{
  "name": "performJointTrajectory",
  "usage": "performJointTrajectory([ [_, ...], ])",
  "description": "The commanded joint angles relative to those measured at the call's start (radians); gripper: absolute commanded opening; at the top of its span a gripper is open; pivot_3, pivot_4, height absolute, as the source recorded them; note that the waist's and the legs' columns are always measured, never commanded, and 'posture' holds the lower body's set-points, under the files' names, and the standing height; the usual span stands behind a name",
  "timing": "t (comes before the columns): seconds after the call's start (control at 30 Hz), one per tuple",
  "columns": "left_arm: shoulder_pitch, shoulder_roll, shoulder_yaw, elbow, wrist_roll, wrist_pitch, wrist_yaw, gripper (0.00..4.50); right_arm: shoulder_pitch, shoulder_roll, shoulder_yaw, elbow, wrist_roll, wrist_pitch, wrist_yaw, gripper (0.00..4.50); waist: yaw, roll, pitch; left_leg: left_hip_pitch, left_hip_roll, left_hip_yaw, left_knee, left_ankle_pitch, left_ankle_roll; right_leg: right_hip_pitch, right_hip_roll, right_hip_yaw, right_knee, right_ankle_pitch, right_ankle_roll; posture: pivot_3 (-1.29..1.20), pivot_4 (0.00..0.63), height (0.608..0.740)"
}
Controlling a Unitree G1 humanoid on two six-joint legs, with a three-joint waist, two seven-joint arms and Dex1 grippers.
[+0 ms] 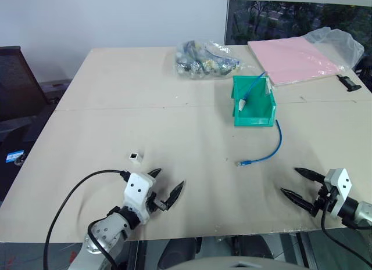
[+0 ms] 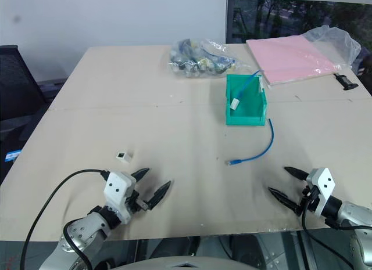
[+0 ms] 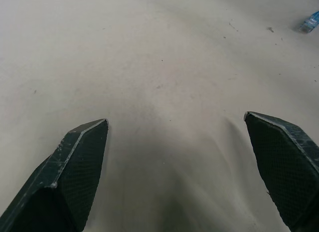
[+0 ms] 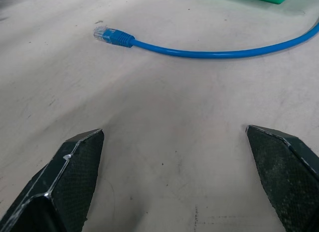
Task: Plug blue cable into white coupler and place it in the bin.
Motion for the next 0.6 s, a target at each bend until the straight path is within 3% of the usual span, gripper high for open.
performJointTrajectory([
  [0.03,-0.003,-0.004,-0.004,0.015,0.016,-0.071,-0.042,4.50,0.004,-0.008,-0.003,-0.008,-0.009,-0.018,0.008,4.49,0.000,0.000,0.000,0.000,0.000,0.000,0.000,0.000,0.000,0.000,0.000,0.000,0.000,0.000,0.000,0.00,0.150,0.740],
  [0.6,-0.022,-0.013,0.002,0.055,0.013,-0.123,-0.130,4.50,-0.026,-0.009,-0.001,0.033,-0.023,-0.041,0.024,4.49,-0.001,0.000,0.001,0.000,0.000,0.000,0.000,0.000,0.000,0.000,0.000,0.000,0.000,0.000,0.000,0.00,0.150,0.740],
])
